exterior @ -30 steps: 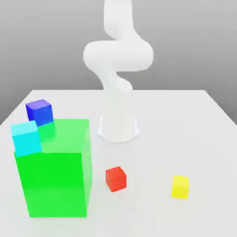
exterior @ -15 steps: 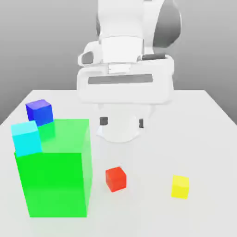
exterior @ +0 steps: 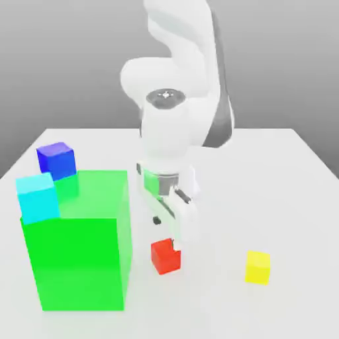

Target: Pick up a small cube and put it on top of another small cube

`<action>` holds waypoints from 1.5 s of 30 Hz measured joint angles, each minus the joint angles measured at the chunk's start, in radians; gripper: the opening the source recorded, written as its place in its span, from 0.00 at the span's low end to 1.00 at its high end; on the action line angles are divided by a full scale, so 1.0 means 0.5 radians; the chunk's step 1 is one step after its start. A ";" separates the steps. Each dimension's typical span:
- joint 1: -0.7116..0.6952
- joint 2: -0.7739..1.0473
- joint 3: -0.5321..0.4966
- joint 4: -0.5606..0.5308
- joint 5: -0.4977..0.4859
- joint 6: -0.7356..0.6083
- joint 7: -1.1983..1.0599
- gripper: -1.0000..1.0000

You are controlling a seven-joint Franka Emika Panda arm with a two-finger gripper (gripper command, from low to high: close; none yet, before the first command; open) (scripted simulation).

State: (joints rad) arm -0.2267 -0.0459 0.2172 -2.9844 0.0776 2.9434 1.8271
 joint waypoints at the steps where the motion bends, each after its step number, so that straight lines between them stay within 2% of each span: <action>1: -0.006 0.033 -0.003 0.009 -0.014 0.025 0.008 0.50; 6: -0.007 0.204 -0.057 0.048 -0.162 0.163 0.097 0.50; 10: 0.103 0.342 -0.204 0.071 -0.303 0.281 0.198 0.50; 16: 0.347 0.543 -0.433 0.081 -0.325 0.458 0.241 0.50; 17: 0.368 0.564 -0.450 0.081 -0.322 0.476 0.244 0.00; 25: 0.347 0.542 -0.435 0.082 -0.328 0.461 0.243 0.00; 29: 0.222 0.418 -0.316 0.078 -0.300 0.352 0.202 0.00; 33: 0.130 0.282 -0.196 0.062 -0.184 0.233 0.112 0.00; 39: 0.139 0.076 -0.148 0.019 -0.047 0.062 0.028 0.00; 43: 0.148 -0.057 -0.148 -0.022 -0.032 -0.037 0.036 0.00; 45: 0.156 -0.114 -0.127 -0.022 -0.103 -0.125 -0.006 0.00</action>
State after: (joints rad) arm -0.1486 -0.1028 0.1538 -2.9953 0.0261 2.8811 1.8243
